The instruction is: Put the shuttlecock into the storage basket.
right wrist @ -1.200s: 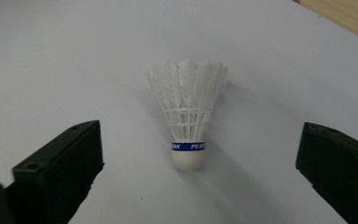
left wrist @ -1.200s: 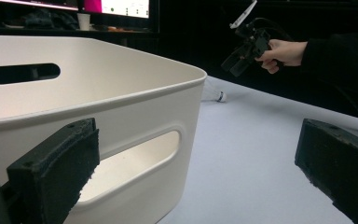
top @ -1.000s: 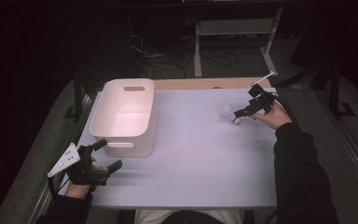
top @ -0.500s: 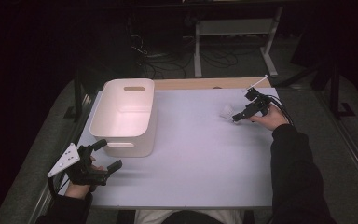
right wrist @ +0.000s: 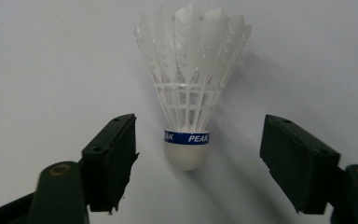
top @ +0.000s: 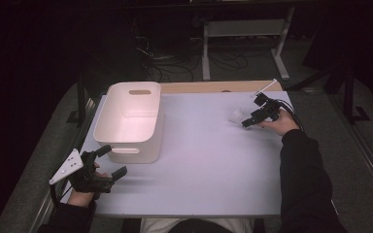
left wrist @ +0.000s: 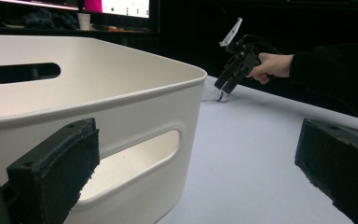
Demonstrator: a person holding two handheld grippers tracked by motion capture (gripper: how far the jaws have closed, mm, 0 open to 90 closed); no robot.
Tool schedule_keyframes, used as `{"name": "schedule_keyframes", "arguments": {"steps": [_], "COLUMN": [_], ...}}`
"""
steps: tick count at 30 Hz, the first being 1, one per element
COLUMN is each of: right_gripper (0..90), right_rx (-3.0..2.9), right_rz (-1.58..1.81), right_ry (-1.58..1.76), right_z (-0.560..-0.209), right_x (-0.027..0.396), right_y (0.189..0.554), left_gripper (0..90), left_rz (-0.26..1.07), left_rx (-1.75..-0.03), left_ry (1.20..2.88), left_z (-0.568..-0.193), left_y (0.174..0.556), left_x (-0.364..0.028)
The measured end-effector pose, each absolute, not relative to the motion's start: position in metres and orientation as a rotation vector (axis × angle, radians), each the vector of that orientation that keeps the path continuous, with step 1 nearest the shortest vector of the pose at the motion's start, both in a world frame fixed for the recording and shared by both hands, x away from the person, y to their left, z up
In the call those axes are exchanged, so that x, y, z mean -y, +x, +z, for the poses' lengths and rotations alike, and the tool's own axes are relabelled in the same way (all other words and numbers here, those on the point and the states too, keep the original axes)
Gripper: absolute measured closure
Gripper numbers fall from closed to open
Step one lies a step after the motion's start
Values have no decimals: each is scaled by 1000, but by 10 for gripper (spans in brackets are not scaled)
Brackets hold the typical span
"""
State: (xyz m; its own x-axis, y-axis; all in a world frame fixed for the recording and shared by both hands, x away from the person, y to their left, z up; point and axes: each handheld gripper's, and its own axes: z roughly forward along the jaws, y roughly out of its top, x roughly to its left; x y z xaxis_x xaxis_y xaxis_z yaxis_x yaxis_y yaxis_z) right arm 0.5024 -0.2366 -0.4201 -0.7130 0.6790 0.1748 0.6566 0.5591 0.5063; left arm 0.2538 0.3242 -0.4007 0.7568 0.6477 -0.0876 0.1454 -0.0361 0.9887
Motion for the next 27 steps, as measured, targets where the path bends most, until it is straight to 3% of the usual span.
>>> {"name": "schedule_keyframes", "arguments": {"steps": [5, 16, 17, 27], "right_gripper": [407, 566, 620, 641], "right_rx": [-2764, -2784, -2784, -2785], "right_rz": [857, 836, 817, 819], "right_ry": [1165, 1129, 1143, 1151], "right_z": [-422, -427, -428, -428], "right_x": [236, 227, 225, 225], "right_y": [503, 504, 505, 506], "left_gripper": [0, 0, 0, 0], "left_rz": [453, 457, 456, 456], "left_rx": [-658, -655, -655, -656], "left_ry": [1583, 1583, 1582, 1583], "left_z": [-401, -401, -401, -401], "left_y": [254, 254, 254, 254], "left_x": [-324, -324, -324, -324]}}
